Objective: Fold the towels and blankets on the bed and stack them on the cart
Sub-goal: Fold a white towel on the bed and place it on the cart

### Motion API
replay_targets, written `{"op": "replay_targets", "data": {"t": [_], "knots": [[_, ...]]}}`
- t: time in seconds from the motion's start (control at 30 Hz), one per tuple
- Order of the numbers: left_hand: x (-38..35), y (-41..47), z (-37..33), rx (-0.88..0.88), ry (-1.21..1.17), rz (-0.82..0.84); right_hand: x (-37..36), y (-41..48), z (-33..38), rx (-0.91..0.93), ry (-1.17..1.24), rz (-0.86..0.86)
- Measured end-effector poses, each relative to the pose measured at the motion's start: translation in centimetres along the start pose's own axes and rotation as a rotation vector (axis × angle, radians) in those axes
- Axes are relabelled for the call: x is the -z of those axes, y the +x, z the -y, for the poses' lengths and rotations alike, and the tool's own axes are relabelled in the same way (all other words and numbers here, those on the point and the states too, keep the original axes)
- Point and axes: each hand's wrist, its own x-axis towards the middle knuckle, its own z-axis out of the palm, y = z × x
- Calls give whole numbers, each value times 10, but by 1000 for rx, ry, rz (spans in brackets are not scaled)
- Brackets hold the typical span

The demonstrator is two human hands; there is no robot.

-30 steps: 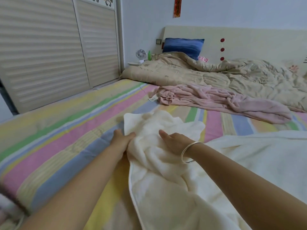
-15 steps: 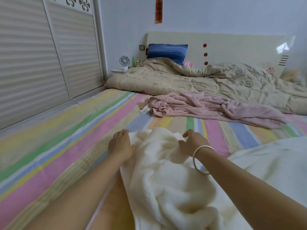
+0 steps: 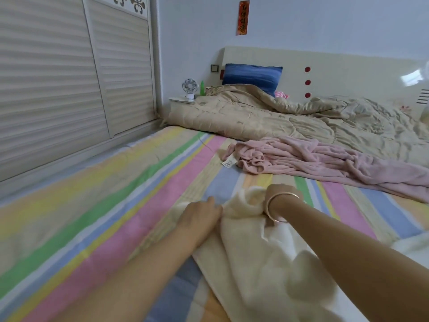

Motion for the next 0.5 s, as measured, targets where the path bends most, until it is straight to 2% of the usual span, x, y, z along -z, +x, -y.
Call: {"op": "replay_targets", "data": {"t": [0.07, 0.13, 0.27, 0.33, 0.4, 0.5], "knots": [[6, -23, 46, 60, 146, -96, 17, 1, 35, 28, 88, -170], [25, -58, 95, 176, 255, -120, 35, 2, 82, 84, 198, -295], [55, -124, 176, 343, 477, 61, 65, -8, 189, 215, 467, -418], [66, -155, 211, 417, 474, 127, 71, -18, 242, 292, 544, -460], [63, -183, 236, 491, 396, 261, 63, -31, 288, 382, 618, -374], [43, -215, 252, 528, 158, 448, 38, -46, 331, 540, 682, -93]]}}
